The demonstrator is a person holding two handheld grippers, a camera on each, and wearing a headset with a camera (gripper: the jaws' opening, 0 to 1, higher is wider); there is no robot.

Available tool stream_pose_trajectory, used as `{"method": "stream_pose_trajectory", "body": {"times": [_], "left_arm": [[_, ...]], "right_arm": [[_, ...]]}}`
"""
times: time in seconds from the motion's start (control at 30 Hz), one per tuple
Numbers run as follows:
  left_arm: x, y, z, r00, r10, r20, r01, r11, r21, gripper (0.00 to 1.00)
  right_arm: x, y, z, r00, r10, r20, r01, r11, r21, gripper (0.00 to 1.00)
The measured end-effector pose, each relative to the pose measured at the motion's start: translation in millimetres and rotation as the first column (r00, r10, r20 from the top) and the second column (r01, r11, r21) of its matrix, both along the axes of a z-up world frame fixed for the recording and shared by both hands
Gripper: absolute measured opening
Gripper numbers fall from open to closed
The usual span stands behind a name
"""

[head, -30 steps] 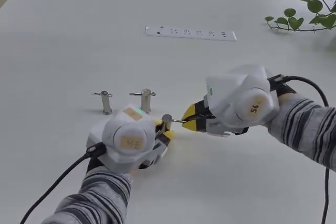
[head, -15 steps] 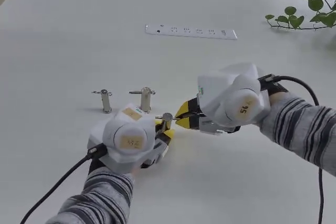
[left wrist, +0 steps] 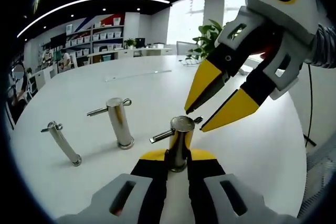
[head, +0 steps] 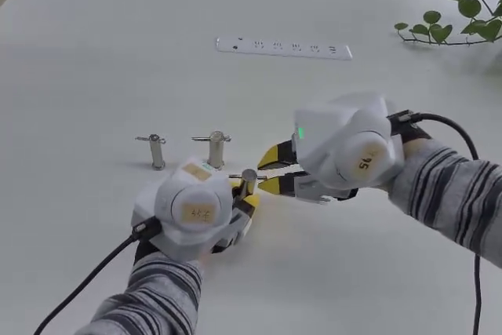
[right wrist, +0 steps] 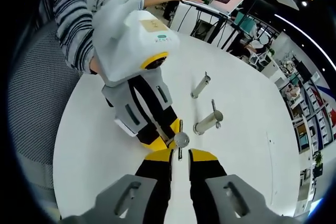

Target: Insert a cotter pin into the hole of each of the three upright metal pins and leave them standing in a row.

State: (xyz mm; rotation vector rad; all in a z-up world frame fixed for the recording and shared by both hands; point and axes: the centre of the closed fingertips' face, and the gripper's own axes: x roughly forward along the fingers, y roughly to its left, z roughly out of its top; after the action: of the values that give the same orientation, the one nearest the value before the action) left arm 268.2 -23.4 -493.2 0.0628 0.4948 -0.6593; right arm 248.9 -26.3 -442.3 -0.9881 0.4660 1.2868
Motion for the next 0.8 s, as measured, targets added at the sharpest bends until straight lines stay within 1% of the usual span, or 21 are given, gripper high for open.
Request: {"method": "stream_pose_trajectory", "body": {"times": [0.3,0.43,0.6,0.8], "left_arm": [[-0.5,0.0,-0.7,1.0,0.008,-0.005,-0.008,1.0,0.0,0.1],[-0.7,0.3,-1.0,1.0,0.012,-0.009,-0.012,1.0,-0.002,0.1],[-0.7,0.3,-1.2,1.0,0.014,-0.01,-0.014,1.0,-0.001,0.1],[-0.6,0.3,-1.2,1.0,0.02,-0.01,-0.02,1.0,0.0,0.1]], "right_arm": [[1.7,-7.8,-4.3,0.999,-0.032,-0.014,0.032,0.999,-0.013,0.01],[1.4,-6.1,-4.4,0.999,-0.039,-0.023,0.039,0.999,-0.001,0.0],[1.3,-5.2,-4.9,0.999,-0.04,-0.021,0.04,0.999,-0.004,0.0],[0.6,-1.2,-4.1,0.999,-0.042,-0.023,0.042,0.999,0.006,0.0]]}}
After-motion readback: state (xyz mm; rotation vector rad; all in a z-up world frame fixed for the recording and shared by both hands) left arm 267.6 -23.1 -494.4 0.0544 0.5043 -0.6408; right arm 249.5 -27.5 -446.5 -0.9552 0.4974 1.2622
